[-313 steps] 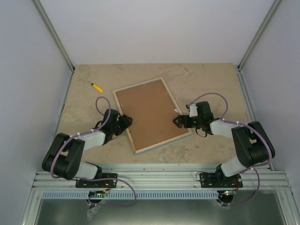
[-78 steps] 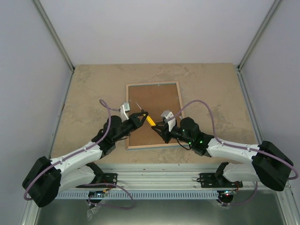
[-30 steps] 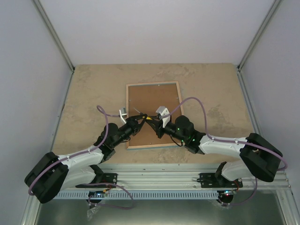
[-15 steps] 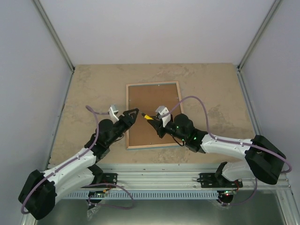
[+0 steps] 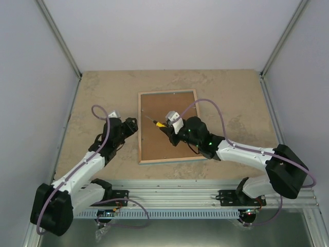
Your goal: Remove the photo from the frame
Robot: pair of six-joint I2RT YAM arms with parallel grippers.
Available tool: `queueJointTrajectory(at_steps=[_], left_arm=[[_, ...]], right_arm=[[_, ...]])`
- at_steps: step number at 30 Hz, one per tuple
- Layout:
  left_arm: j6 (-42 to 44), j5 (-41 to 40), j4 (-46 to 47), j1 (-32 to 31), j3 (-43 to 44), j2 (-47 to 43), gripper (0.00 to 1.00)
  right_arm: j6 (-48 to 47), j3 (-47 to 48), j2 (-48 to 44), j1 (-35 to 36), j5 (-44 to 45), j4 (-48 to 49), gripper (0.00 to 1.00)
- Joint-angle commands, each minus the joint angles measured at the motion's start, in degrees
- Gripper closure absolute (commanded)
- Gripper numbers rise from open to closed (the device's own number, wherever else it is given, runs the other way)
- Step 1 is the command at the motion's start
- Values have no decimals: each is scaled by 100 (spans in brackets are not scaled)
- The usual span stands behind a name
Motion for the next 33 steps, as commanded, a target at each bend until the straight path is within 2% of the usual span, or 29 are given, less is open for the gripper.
queueJointTrajectory(at_steps=[1, 9, 17, 24, 33], left_arm=[[567, 345, -279, 292, 253, 468, 27], [930, 667, 224, 437, 357, 1650, 27], [1085, 931, 425, 446, 520, 2436, 33], [1190, 1145, 524, 446, 651, 3042, 44], [1299, 1157, 563, 446, 618, 3158, 62]], right_arm=[[-363, 335, 294, -66, -327, -368, 100], [-689, 407, 776, -76, -564, -736, 99], [-705, 296, 1215, -80, -853, -740, 99], [-744, 442, 1546, -79, -950, -825, 100], [-766, 575, 1879, -51, -1156, -873, 100]])
